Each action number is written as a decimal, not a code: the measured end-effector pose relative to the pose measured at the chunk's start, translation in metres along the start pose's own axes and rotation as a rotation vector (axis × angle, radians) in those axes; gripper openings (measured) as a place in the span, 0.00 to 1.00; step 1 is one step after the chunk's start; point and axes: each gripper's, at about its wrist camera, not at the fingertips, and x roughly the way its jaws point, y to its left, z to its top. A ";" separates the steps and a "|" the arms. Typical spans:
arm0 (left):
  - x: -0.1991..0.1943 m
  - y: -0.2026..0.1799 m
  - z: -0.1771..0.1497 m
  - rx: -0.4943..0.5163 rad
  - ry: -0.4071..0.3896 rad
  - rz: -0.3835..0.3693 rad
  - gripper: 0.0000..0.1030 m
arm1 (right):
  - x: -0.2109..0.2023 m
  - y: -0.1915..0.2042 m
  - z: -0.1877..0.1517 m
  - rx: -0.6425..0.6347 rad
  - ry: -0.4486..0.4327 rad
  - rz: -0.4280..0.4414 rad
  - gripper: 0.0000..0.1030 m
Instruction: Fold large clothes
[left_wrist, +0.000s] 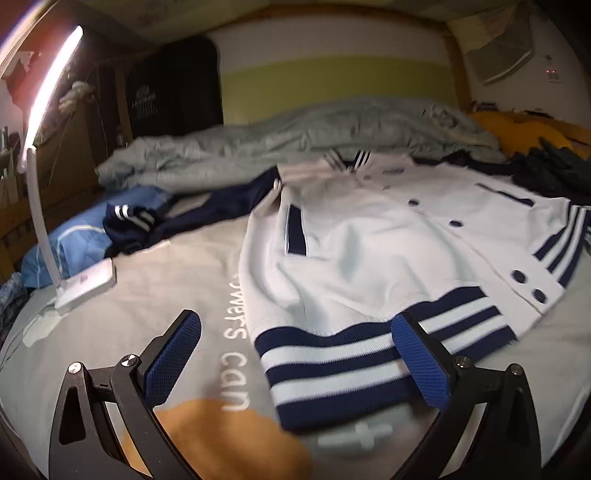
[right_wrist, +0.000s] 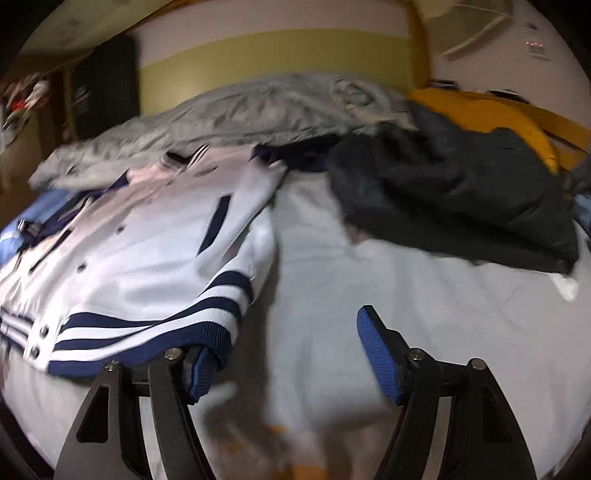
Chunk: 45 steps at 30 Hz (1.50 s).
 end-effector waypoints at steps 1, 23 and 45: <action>0.008 -0.001 0.003 -0.005 0.022 0.008 1.00 | 0.001 0.010 -0.001 -0.052 -0.012 -0.002 0.59; 0.041 0.002 0.008 -0.131 0.178 -0.274 0.98 | -0.019 -0.053 -0.056 0.338 -0.097 0.027 0.04; -0.008 0.015 0.007 -0.133 -0.079 -0.049 1.00 | -0.068 0.014 -0.029 0.063 -0.236 -0.108 1.00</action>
